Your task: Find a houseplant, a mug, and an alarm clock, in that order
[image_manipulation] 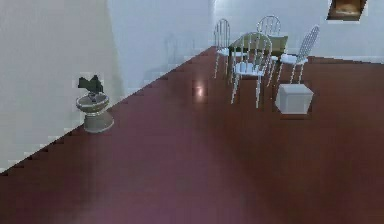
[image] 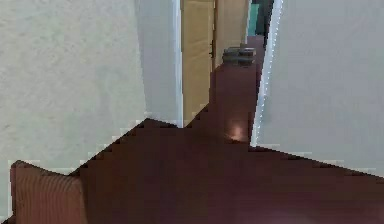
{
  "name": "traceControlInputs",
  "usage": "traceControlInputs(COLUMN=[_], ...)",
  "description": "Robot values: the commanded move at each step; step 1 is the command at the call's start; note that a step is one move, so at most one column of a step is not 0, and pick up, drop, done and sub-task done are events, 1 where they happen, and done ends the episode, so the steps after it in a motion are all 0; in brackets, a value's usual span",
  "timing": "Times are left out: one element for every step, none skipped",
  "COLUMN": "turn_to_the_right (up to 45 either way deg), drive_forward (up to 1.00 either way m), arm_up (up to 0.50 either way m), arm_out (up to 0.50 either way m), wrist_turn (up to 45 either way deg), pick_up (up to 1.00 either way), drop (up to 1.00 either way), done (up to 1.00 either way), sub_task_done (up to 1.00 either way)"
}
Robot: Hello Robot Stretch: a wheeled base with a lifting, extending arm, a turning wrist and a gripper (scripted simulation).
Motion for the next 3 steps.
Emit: traceControlInputs(turn_to_the_right=[45.0, 45.0, 24.0], drive_forward=[0.00, 0.00, 0.00], arm_up=[0.00, 0.00, 0.00], arm_out=[0.00, 0.00, 0.00], wrist_turn=[0.0, 0.0, 0.0], pick_up=[0.00, 0.00, 0.00], drop=[0.00, 0.00, 0.00], done=[0.00, 0.00, 0.00], sub_task_done=[0.00, 0.00, 0.00])
